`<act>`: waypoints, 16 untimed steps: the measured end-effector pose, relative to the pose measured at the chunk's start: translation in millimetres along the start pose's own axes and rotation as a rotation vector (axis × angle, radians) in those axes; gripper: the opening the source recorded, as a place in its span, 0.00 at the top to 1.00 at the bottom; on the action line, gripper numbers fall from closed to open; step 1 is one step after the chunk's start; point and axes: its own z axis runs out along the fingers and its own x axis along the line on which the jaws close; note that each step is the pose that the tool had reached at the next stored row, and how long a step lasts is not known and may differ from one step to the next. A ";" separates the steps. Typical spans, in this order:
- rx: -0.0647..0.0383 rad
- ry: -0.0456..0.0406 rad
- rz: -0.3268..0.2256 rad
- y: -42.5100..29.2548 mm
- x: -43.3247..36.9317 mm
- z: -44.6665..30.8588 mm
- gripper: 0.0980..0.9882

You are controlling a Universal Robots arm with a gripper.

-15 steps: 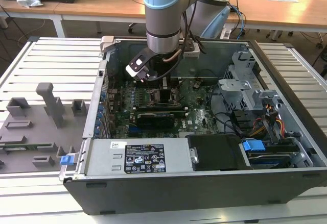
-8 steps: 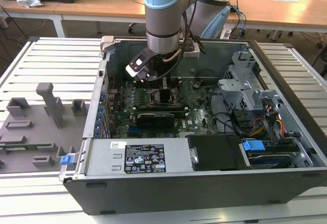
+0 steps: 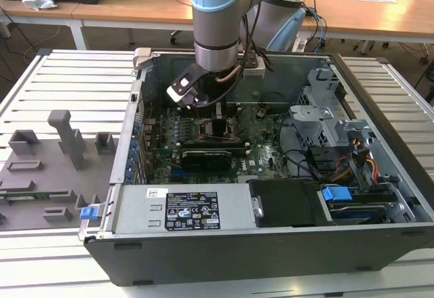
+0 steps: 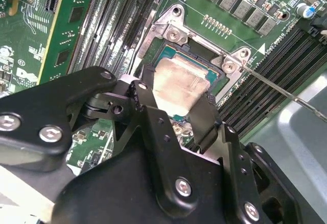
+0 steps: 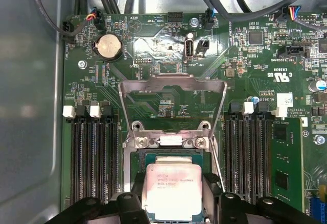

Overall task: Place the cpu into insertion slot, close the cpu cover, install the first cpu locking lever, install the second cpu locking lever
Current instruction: 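Place the cpu into insertion slot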

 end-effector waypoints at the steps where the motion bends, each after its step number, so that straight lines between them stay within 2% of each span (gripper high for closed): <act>1: 0.000 -0.0001 0.000 0.0 0.0 -0.6 0.52; 3: 0.000 0.0013 0.000 0.1 0.1 -1.6 0.52; 7: 0.000 0.0133 0.001 0.1 0.1 -1.4 0.52; 16: 0.000 0.0141 0.001 0.0 0.0 0.4 0.52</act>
